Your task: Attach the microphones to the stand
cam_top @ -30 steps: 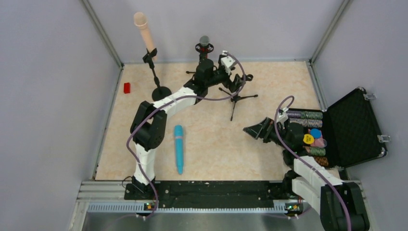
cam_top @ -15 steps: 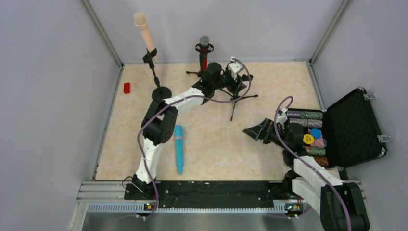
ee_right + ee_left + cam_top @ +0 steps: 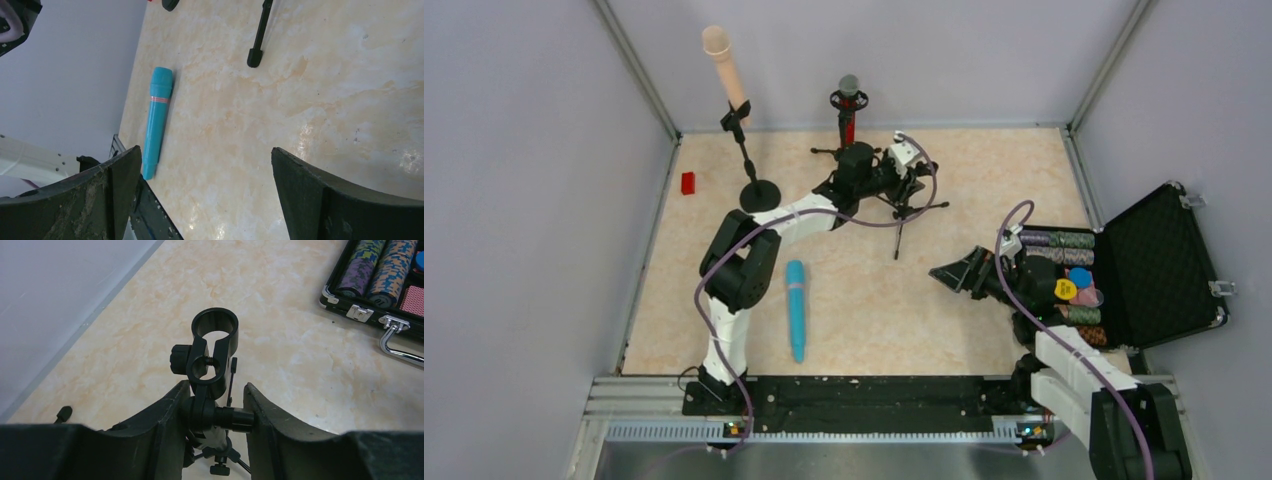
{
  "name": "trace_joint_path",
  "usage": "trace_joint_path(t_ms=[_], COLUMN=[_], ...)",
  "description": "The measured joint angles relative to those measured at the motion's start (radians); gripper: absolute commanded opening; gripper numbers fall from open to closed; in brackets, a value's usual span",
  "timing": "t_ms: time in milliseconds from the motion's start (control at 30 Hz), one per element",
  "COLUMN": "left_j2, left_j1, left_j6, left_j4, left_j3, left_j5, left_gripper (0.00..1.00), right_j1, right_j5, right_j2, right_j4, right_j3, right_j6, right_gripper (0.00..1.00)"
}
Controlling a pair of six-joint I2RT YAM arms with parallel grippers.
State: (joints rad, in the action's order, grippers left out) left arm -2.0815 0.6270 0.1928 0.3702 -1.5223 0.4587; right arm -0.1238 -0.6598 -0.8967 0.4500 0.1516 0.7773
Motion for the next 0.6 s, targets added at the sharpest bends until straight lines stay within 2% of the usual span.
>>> trace_joint_path(t_ms=[600], left_j2=[0.385], left_j1=[0.029], left_j6=[0.053], left_j4=[0.009], left_j3=[0.456], left_j5=[-0.07], left_gripper=[0.0], right_j1=[0.003], right_j5=[-0.014], right_j2=[0.004], right_j4=[-0.002], right_j3=[0.002], right_j6=[-0.01], right_gripper=[0.98])
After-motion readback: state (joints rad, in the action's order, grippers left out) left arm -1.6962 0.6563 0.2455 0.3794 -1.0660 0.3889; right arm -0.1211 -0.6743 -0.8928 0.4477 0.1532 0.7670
